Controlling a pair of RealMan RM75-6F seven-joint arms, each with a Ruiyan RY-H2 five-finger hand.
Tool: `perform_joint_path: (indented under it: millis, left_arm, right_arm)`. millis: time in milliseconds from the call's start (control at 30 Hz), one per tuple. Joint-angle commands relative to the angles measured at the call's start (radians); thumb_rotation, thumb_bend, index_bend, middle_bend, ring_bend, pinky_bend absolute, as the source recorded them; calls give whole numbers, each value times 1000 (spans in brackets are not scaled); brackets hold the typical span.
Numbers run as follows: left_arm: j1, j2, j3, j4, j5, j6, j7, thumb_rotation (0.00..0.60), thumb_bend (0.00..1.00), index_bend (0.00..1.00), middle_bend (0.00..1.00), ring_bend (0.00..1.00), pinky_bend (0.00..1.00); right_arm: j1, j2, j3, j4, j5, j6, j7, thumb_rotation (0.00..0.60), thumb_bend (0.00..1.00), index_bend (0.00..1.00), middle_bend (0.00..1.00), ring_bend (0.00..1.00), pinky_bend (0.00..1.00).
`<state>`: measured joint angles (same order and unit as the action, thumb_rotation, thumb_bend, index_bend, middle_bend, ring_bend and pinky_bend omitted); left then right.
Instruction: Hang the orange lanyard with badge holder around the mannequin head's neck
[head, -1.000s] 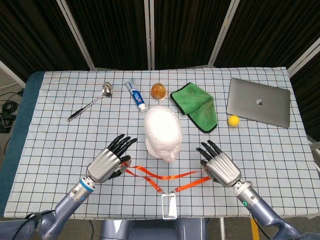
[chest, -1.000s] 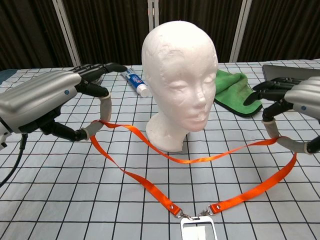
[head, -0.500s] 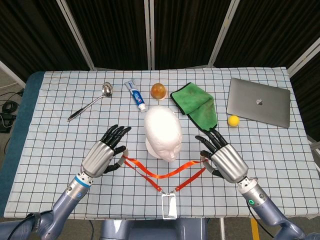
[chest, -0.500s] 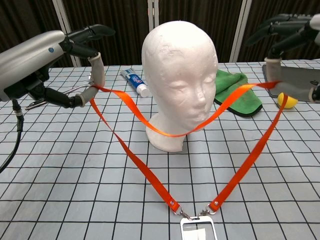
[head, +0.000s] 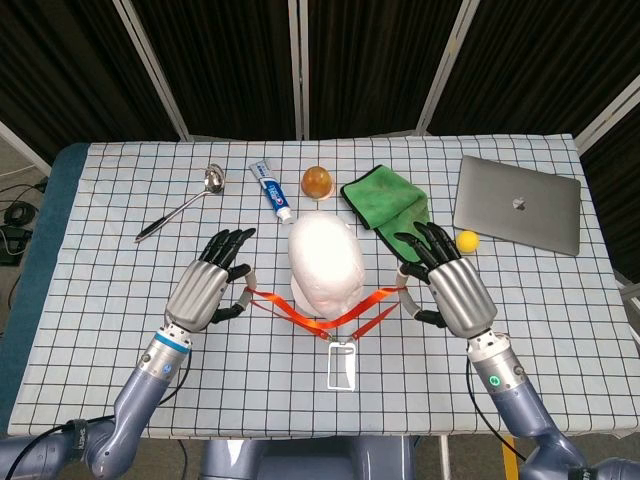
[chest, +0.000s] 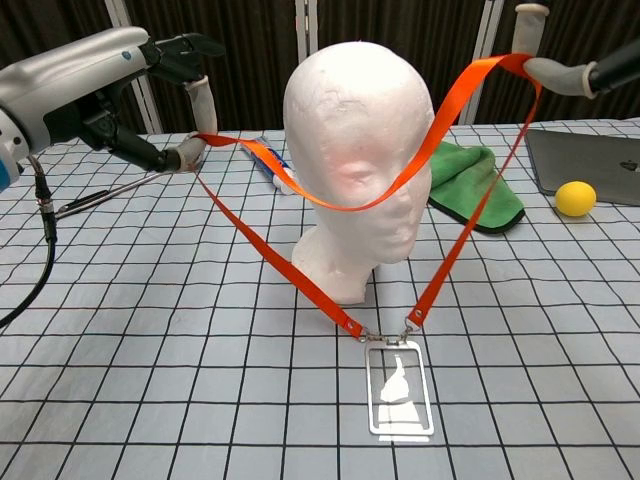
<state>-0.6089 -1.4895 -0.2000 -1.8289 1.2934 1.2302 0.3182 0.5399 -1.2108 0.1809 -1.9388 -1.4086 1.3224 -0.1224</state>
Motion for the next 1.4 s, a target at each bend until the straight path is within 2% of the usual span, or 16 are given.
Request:
perform_joint_path:
  millis: [33,500,700,1000,1133,1400]
  left_arm:
    - [-20,18,-46,-70,-80,-21,67,600,478,701,0,0,0]
    - [-55,93,-142,-170,-201,-23,116,600,480,709,0,0,0]
    - [-93,99,-190,-197,-351,0,211,600,481,709,0,0,0]
    - [-151,61,-251,-138,-520,44,269,600,481,709,0,0,0]
    - [-164,59,-264,-126,-552,42,259,600,481,709,0,0,0]
    - [-201,48,-289,-85,-615,47,268,600,481,709,0,0,0]
  right_arm:
    - [23,3,52,-52,70,-33,-6,600,411,718,165,0,0]
    - [59,35,170,-129,193,-48,17,600,410,718,175,0,0]
    - [96,38,252,-134,331,-78,55,600,410,718,181,0,0]
    - [173,49,378,-101,633,-147,76,600,411,718,183,0,0]
    - [202,65,396,-90,713,-170,47,600,411,718,183,0,0]
    - [291,46,372,-21,805,-164,-102,600,410,718,183,0,0]
